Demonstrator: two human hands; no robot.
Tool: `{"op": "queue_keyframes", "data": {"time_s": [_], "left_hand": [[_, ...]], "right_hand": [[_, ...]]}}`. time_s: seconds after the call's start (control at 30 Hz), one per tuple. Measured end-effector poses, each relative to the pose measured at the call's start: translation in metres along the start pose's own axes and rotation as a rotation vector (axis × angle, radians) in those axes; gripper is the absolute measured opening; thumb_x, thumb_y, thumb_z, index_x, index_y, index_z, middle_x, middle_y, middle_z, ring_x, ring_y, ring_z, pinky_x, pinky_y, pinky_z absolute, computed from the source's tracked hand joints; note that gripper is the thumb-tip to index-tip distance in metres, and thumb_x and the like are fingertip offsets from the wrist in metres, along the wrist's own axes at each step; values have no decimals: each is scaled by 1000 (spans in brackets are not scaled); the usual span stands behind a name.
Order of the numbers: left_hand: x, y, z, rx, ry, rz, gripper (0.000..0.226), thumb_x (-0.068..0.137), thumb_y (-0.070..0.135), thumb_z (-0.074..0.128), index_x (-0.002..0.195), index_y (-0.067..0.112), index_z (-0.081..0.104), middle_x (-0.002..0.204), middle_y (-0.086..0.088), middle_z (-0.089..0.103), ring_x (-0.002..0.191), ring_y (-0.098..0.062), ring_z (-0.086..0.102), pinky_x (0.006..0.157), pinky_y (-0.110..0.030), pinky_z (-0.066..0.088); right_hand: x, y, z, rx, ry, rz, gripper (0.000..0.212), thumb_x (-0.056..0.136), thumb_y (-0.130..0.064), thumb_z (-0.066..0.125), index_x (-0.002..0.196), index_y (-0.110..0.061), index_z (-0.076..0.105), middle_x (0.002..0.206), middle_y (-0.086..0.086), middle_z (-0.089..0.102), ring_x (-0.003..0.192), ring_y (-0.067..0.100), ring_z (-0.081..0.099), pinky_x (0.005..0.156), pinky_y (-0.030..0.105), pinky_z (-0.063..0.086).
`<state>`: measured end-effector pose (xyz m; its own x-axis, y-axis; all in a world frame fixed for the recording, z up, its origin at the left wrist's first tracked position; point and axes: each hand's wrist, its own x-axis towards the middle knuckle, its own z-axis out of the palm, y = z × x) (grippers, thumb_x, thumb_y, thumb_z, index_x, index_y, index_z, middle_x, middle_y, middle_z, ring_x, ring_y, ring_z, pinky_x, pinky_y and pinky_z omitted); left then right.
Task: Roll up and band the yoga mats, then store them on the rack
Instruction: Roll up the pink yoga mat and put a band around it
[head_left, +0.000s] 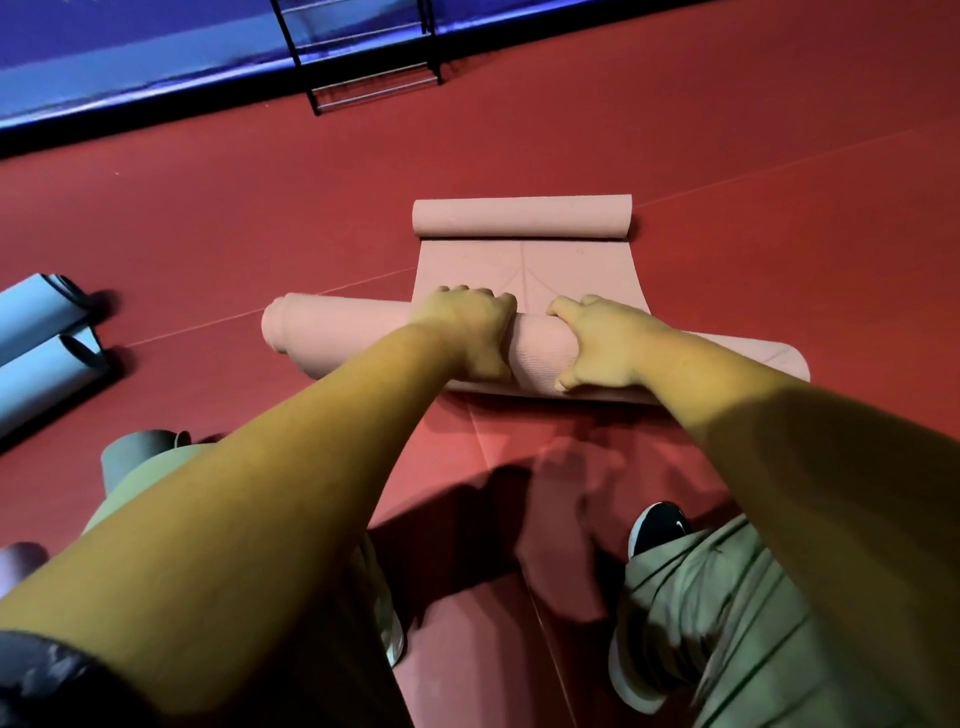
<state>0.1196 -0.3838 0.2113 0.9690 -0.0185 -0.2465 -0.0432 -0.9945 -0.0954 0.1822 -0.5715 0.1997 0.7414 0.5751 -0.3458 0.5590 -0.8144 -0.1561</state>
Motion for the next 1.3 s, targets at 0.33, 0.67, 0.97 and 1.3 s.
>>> {"op": "queue_keyframes", "data": {"time_s": [0.33,0.67,0.97,1.3], "left_hand": [[0,3,5,15,56,27,76,68,58,90,122,18,55,123,-5,59,116,-32,56,88,-42,46],[-1,-1,-2,17,-51,3,82,70,70,79,131,20,55,127,-7,61,118,-33,59,97,-44,47],[-2,4,1,90,17,36,87,69,58,90,132,14,49,133,-8,55,124,-33,53,95,-47,48],[-2,-4,-9,-35,-92,-12,73,64,67,82,119,26,58,114,0,66,107,-30,64,84,-40,48]], "right_hand": [[1,1,1,54,-58,22,105,63,-59,86,152,-31,38,143,8,53,125,34,58,100,47,54],[2,0,5,10,20,-44,99,66,-52,91,147,-35,37,138,3,51,122,34,59,92,42,51],[6,4,3,71,-50,-21,103,64,-56,90,152,-34,39,143,8,56,125,34,57,101,47,53],[10,8,11,67,-8,-5,110,53,-56,97,136,-18,36,136,9,60,113,35,62,95,47,55]]}}
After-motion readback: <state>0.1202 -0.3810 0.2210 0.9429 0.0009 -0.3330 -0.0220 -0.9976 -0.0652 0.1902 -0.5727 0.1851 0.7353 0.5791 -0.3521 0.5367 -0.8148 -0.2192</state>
